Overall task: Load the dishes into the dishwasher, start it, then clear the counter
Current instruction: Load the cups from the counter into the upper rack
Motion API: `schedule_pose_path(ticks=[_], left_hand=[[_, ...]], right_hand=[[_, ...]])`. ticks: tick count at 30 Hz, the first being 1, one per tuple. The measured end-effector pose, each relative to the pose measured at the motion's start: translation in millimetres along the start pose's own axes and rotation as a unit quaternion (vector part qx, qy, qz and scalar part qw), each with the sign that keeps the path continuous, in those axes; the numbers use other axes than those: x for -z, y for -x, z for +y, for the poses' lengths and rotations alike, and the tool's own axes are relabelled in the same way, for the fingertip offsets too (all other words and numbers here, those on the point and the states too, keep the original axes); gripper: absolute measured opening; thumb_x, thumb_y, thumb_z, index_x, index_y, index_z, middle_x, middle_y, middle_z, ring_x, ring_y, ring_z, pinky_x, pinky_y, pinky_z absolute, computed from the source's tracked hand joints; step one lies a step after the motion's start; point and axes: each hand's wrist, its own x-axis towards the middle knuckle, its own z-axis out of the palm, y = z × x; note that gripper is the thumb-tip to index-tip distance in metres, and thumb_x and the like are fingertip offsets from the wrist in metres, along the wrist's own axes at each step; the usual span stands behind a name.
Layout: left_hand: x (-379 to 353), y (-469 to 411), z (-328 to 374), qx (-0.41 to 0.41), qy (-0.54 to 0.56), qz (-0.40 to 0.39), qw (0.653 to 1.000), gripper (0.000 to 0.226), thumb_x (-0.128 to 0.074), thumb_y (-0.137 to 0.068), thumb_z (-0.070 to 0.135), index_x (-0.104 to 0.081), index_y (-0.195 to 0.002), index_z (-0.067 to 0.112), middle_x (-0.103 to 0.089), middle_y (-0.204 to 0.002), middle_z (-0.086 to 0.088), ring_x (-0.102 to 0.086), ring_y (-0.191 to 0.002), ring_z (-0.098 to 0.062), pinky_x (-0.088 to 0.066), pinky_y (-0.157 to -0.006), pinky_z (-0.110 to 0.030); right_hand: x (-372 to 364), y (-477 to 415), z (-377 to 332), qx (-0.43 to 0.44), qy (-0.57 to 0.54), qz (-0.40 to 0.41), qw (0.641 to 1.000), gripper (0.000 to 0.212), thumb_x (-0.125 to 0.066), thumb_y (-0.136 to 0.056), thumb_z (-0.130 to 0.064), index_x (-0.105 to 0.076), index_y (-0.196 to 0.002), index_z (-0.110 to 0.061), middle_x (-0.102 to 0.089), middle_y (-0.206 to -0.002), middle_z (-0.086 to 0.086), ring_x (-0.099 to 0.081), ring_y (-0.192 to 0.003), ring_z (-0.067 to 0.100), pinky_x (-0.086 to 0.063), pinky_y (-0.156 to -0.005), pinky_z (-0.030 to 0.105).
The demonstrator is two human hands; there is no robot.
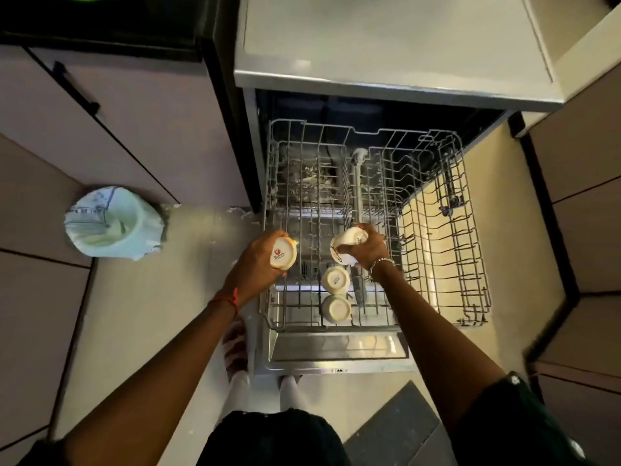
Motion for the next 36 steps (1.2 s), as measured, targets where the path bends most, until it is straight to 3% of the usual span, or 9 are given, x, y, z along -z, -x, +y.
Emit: schedule_pose_path(ticks=[7, 13, 25, 29, 36], left_hand=[[-7.9, -8.2, -17.7, -0.008, 0.017, -0.008, 1.0, 0.07, -0.082, -0.058, -0.001, -0.051, -0.121, 0.004, -0.055, -0.121, -0.011, -0.053, -0.109, -0.025, -0.041, -0.087, -0.026], [-12.8, -10.0, -20.3, -0.016, 0.034, -0.006, 0.999, 0.069, -0.081, -0.061, 0.0, -0.05, -0.123, 0.005, -0.054, -0.124, -0.01, -0.048, -0.11, -0.017, -0.04, -0.09, -0.025], [-18.9, -25.5, -21.6, -0.022, 0.038, -0.023, 0.999, 0.069, -0.081, -0.061, 0.001, -0.05, -0.122, 0.007, -0.054, -0.125, -0.006, -0.044, -0.11, -0.011, -0.037, -0.091, -0.023], [-22.7, -31.1, -25.3, -0.019, 0.035, -0.032, 0.999, 0.07, -0.082, -0.061, 0.002, -0.05, -0.122, 0.009, -0.053, -0.126, -0.004, -0.044, -0.112, -0.01, -0.037, -0.093, -0.022], [-22.7, -36.4, -28.2, -0.014, 0.031, -0.037, 0.999, 0.069, -0.082, -0.063, 0.004, -0.049, -0.123, 0.011, -0.053, -0.126, -0.003, -0.044, -0.111, -0.011, -0.038, -0.091, -0.023]], right_hand=[[-35.4, -41.4, 20.4, -0.001, 0.061, 0.007, 0.998, 0.074, -0.084, -0.057, -0.021, -0.048, -0.122, -0.018, -0.054, -0.121, 0.014, -0.055, -0.109, 0.031, -0.048, -0.095, 0.043], [-43.8, -47.3, 25.1, 0.022, 0.131, -0.003, 0.991, 0.073, -0.082, -0.064, -0.015, -0.045, -0.128, -0.013, -0.045, -0.125, 0.019, -0.046, -0.116, 0.033, -0.038, -0.102, 0.041], [-60.0, -66.3, 39.3, 0.05, 0.177, -0.038, 0.982, 0.078, -0.082, -0.064, -0.012, -0.045, -0.133, -0.014, -0.045, -0.129, 0.019, -0.045, -0.118, 0.035, -0.037, -0.102, 0.037], [-64.3, -69.0, 45.8, 0.054, 0.277, -0.023, 0.959, 0.077, -0.077, -0.07, -0.026, -0.04, -0.137, -0.027, -0.043, -0.138, 0.011, -0.032, -0.127, 0.035, -0.03, -0.102, 0.041], [-67.6, -73.3, 49.0, 0.072, 0.379, -0.046, 0.921, 0.08, -0.072, -0.075, -0.035, -0.028, -0.142, -0.026, -0.029, -0.147, 0.012, -0.018, -0.137, 0.037, -0.02, -0.11, 0.051]])
